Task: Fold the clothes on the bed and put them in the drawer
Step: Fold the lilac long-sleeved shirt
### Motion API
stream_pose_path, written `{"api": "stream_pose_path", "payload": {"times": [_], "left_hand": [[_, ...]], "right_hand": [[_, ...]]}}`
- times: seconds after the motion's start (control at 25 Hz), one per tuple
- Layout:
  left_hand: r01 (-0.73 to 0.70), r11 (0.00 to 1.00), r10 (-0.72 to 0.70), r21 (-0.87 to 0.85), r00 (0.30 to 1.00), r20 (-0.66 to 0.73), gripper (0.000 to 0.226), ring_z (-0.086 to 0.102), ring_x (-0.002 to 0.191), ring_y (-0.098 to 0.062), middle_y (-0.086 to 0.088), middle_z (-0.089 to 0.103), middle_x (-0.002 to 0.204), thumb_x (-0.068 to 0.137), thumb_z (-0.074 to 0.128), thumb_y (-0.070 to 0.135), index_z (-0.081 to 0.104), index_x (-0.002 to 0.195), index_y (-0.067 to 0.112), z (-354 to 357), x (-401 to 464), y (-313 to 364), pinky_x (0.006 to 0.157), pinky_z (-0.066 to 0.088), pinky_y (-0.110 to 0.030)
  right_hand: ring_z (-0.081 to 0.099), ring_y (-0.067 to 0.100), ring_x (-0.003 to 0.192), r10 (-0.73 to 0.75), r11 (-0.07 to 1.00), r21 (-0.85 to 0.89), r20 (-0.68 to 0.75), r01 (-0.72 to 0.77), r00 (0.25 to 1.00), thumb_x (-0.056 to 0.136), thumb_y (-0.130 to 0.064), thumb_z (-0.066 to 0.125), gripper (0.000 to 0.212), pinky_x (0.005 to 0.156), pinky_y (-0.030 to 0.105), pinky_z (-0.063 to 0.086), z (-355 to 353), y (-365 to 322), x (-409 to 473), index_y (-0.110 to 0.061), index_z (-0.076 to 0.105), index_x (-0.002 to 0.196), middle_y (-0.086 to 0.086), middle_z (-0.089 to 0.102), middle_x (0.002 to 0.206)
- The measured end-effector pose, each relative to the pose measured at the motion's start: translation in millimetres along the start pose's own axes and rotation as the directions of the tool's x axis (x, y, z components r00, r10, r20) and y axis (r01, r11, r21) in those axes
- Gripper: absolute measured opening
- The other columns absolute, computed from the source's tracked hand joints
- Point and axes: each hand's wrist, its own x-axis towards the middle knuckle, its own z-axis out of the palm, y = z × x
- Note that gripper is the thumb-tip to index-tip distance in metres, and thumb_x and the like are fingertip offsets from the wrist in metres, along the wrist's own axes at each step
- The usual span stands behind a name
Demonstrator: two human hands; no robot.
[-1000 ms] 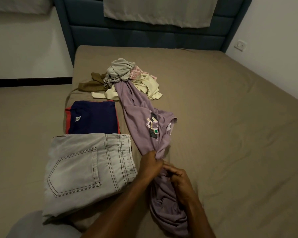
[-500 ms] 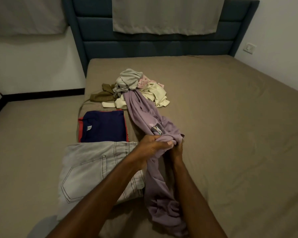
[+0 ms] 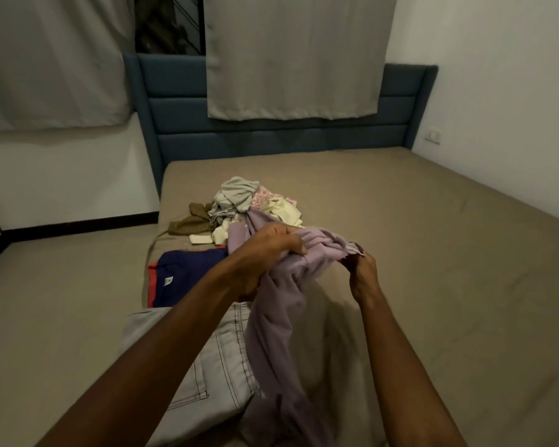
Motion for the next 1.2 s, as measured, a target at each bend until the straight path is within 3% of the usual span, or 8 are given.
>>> {"api": "stream_pose_path", "payload": {"times": [0.16, 0.4, 0.6, 0.76, 0.92, 1.0, 1.12, 1.2], "left_hand": [[-0.091, 0.996, 0.086, -0.008, 0.963, -0.254, 0.010, 0.059, 0.086, -0.024, -0.016, 0.065, 0.091, 0.093, 0.062, 0.009, 0.068, 0.086, 0.006, -18, 2, 34, 0.081, 0.051, -0.037], [-0.179, 0.948, 0.239, 0.264, 0.947, -0.216, 0.013, 0.066, 0.072, -0.015, -0.009, 0.073, 0.081, 0.084, 0.082, 0.016, 0.077, 0.090, 0.006, -47, 11, 61, 0.065, 0.053, -0.027], [-0.241, 0.778, 0.541, 0.580, 0.726, -0.424, 0.017, 0.064, 0.077, -0.014, -0.001, 0.071, 0.084, 0.097, 0.067, 0.030, 0.073, 0.093, 0.014, -63, 21, 99, 0.065, 0.048, -0.030], [-0.303, 0.717, 0.614, 0.627, 0.701, -0.363, 0.026, 0.056, 0.072, -0.016, -0.001, 0.061, 0.080, 0.100, 0.062, 0.035, 0.064, 0.090, 0.011, -71, 28, 129, 0.064, 0.043, -0.033], [-0.284, 0.594, 0.680, 0.753, 0.677, -0.281, 0.042, 0.060, 0.076, -0.037, -0.019, 0.064, 0.079, 0.106, 0.050, 0.032, 0.063, 0.081, 0.001, -56, 48, 139, 0.063, 0.037, -0.039], [-0.255, 0.598, 0.676, 0.759, 0.670, -0.307, 0.040, 0.063, 0.082, -0.041, -0.026, 0.068, 0.089, 0.107, 0.048, 0.028, 0.067, 0.086, 0.000, -51, 56, 141, 0.067, 0.041, -0.042], [-0.259, 0.651, 0.659, 0.713, 0.660, -0.362, 0.035, 0.065, 0.098, -0.043, -0.028, 0.070, 0.107, 0.107, 0.048, 0.027, 0.073, 0.103, 0.003, -50, 55, 160, 0.078, 0.049, -0.044], [-0.275, 0.725, 0.624, 0.632, 0.649, -0.434, 0.035, 0.065, 0.103, -0.041, -0.025, 0.071, 0.112, 0.106, 0.050, 0.028, 0.074, 0.109, 0.004, -52, 51, 184, 0.084, 0.051, -0.044]], "right_hand": [[0.066, 0.023, 0.097, -0.190, 0.980, 0.030, -0.159, 0.197, 0.969, 0.098, -0.009, 0.055, 0.024, 0.075, 0.032, 0.055, -30, -73, -8, -0.014, 0.073, 0.114, 0.005, 0.075, 0.103], [0.066, 0.020, 0.092, -0.412, 0.910, -0.129, -0.183, 0.394, 0.893, 0.103, -0.028, 0.059, 0.017, 0.072, 0.034, 0.053, -55, -208, -30, -0.020, 0.074, 0.105, 0.001, 0.073, 0.099], [0.038, 0.013, 0.057, -0.604, 0.670, -0.535, 0.010, 0.515, 0.797, 0.092, -0.046, 0.074, 0.049, 0.050, 0.025, 0.030, -48, -313, -50, -0.006, 0.061, 0.067, 0.004, 0.046, 0.061], [0.038, 0.014, 0.053, -0.474, 0.678, -0.640, -0.005, 0.362, 0.880, 0.091, -0.035, 0.077, 0.050, 0.049, 0.028, 0.029, -66, -353, -71, -0.016, 0.049, 0.055, -0.003, 0.044, 0.052], [0.068, 0.034, 0.090, -0.172, 0.737, -0.659, 0.033, 0.151, 0.985, 0.094, -0.026, 0.072, 0.027, 0.082, 0.045, 0.054, -117, -321, -93, 0.001, 0.076, 0.095, 0.020, 0.076, 0.100], [0.065, 0.032, 0.089, -0.177, 0.716, -0.661, 0.140, 0.225, 0.974, 0.095, -0.017, 0.068, 0.018, 0.077, 0.040, 0.052, -134, -337, -116, 0.000, 0.072, 0.096, 0.018, 0.074, 0.098], [0.064, 0.020, 0.078, -0.205, 0.583, -0.738, 0.272, 0.340, 0.940, 0.090, 0.006, 0.062, 0.009, 0.065, 0.025, 0.051, -141, -399, -147, 0.000, 0.069, 0.090, 0.011, 0.069, 0.085], [0.068, 0.021, 0.072, -0.158, 0.288, -0.909, 0.266, 0.302, 0.951, 0.079, 0.009, 0.057, 0.015, 0.060, 0.028, 0.052, -138, -431, -154, 0.002, 0.071, 0.084, 0.011, 0.069, 0.077]]}}
